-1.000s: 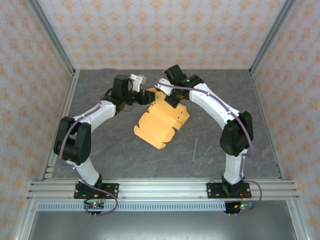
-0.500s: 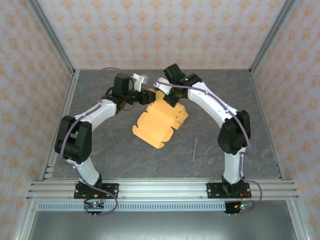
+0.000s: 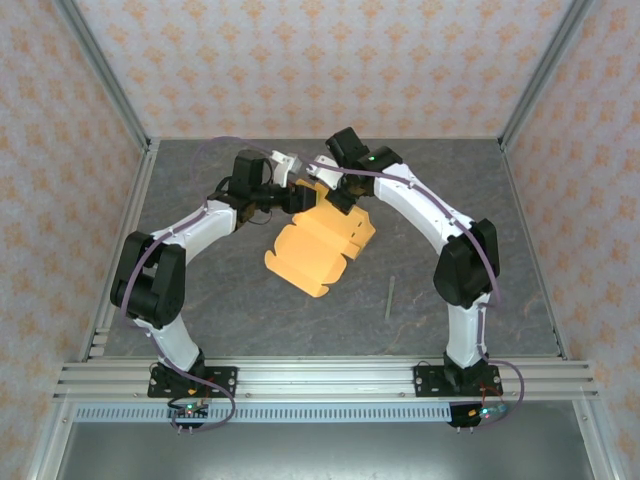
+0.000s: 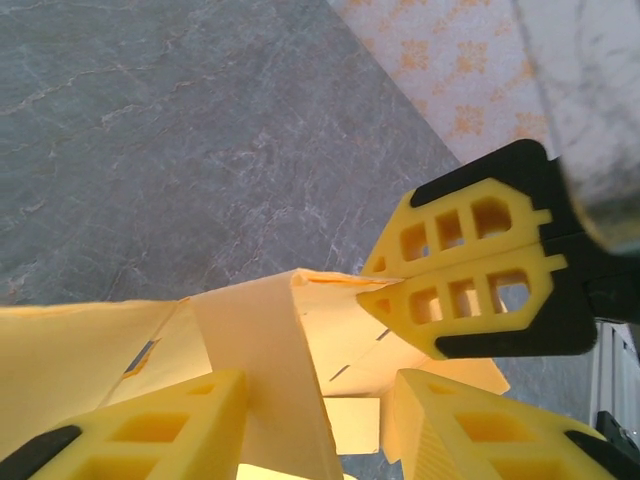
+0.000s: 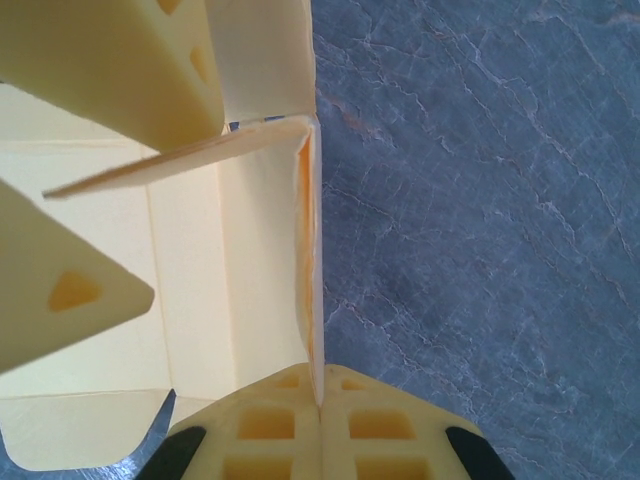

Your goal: Fold the paper box

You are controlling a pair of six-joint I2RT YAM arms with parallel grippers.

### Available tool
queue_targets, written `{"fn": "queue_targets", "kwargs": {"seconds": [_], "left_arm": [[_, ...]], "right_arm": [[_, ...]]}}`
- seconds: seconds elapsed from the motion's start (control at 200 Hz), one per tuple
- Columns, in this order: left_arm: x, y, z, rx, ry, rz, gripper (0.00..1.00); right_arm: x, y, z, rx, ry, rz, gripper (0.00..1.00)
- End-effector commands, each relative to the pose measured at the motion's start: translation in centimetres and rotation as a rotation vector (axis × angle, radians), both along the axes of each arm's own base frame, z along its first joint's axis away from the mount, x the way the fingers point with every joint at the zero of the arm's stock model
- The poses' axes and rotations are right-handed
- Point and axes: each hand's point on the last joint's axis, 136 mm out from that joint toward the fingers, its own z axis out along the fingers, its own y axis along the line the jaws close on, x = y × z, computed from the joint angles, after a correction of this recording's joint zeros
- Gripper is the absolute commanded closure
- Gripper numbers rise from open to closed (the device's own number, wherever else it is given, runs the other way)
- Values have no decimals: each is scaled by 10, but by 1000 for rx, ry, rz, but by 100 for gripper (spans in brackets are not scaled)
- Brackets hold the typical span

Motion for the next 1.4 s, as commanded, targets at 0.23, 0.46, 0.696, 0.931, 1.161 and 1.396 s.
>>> {"fn": "queue_targets", "kwargs": {"seconds": [0.23, 0.46, 0.696, 0.931, 1.161, 1.396], "left_arm": [[-42, 43, -2, 124, 5, 143, 50], [-60, 100, -8, 186, 34, 426, 48], [-54, 138, -26, 242, 66, 626, 42], [-34, 130, -50, 256, 85, 558, 42], [-25, 118, -63, 283, 53, 463, 43], [-10, 103, -81, 266, 69, 388, 44]], "right_arm": [[11, -20, 1, -149, -114, 17, 100], [16, -14, -16, -284, -206, 141, 100], [16, 4, -21, -313, -314, 271, 100], [17, 10, -19, -343, -461, 328, 100], [21, 8, -19, -378, -565, 344, 100], [26, 10, -21, -395, -643, 370, 100]]}}
